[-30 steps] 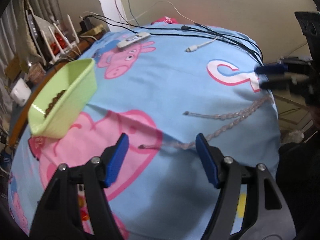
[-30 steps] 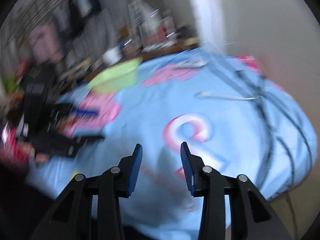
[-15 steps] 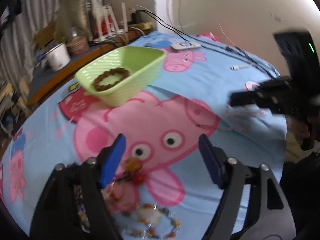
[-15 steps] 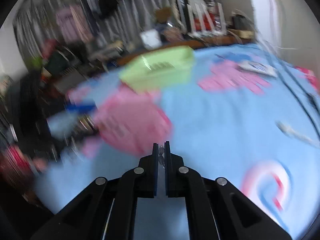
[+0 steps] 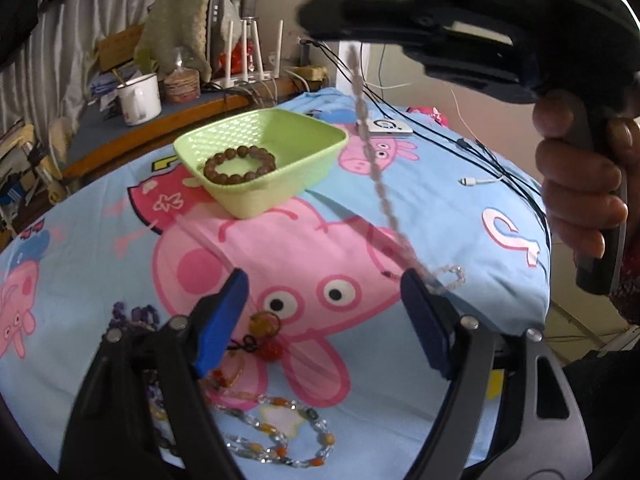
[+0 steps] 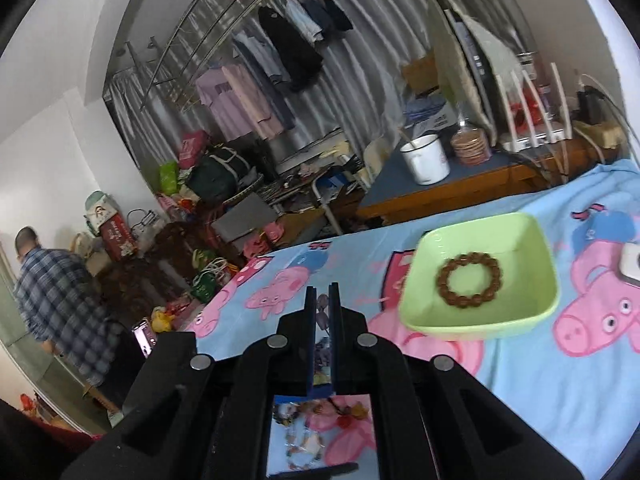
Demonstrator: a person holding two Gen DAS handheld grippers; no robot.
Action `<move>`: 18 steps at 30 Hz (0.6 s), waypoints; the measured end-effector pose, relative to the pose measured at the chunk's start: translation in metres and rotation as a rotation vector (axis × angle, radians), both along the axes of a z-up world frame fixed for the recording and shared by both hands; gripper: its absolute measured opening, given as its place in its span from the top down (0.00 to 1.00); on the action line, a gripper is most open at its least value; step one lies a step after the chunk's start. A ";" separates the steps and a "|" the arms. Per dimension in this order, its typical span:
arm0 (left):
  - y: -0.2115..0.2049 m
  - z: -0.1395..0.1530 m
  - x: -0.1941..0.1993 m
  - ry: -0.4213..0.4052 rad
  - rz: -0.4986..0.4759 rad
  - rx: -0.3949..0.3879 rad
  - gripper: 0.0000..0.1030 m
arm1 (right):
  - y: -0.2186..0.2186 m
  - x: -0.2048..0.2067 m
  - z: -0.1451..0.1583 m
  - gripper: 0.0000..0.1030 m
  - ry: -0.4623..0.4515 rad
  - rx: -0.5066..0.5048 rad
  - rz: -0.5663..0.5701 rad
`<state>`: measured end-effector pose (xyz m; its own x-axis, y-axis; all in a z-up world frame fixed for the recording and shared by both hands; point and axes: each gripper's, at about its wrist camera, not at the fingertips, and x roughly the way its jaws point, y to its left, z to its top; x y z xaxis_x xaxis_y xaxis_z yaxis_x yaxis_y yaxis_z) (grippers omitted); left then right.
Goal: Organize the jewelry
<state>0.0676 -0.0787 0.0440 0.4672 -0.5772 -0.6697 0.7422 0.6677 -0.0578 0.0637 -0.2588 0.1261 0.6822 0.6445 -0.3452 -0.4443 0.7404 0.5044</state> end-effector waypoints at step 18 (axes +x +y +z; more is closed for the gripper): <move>-0.088 -0.046 0.023 0.107 -0.167 0.158 0.50 | -0.033 -0.092 -0.129 0.71 0.117 -0.521 -0.046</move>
<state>0.0909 -0.1668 -0.0022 0.2957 -0.5247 -0.7983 0.8382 0.5433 -0.0466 -0.0283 -0.2918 -0.0031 0.6432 0.3377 -0.6872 -0.3683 0.9233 0.1091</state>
